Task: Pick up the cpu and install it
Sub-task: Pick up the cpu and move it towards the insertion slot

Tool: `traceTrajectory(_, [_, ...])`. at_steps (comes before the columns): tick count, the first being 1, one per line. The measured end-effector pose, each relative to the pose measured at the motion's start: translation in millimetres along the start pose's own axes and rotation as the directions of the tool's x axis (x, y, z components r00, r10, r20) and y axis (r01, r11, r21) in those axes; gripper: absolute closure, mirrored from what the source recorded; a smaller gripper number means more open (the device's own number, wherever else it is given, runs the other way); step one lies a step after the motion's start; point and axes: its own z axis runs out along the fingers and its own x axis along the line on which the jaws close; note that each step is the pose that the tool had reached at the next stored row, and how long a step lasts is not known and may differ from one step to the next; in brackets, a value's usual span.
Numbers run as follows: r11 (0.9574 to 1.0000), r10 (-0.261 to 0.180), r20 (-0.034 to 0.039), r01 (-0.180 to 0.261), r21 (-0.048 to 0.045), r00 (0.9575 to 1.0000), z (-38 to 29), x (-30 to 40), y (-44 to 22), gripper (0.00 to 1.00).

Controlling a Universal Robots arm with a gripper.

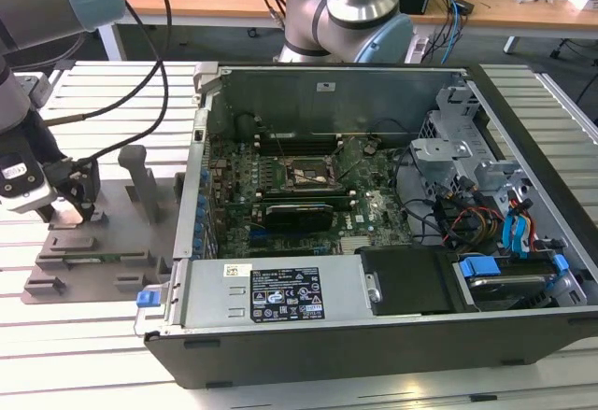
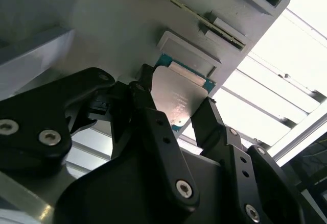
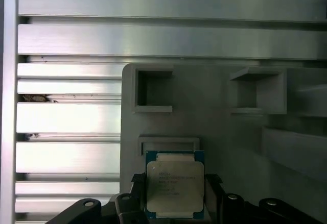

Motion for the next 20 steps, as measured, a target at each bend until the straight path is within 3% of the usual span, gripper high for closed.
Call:
traceTrajectory(8, [1.0000, 0.000, 0.0001, 0.000, 0.0000, 1.0000, -10.9, -0.3, 0.2, 0.45])
traceTrajectory(16, [1.0000, 0.000, 0.0000, 0.000, 0.0000, 1.0000, -26.4, -0.6, 0.4, 0.45])
traceTrajectory(20, [1.0000, 0.000, 0.0001, 0.000, 0.0000, 1.0000, -30.2, -0.7, 0.5, 0.45])
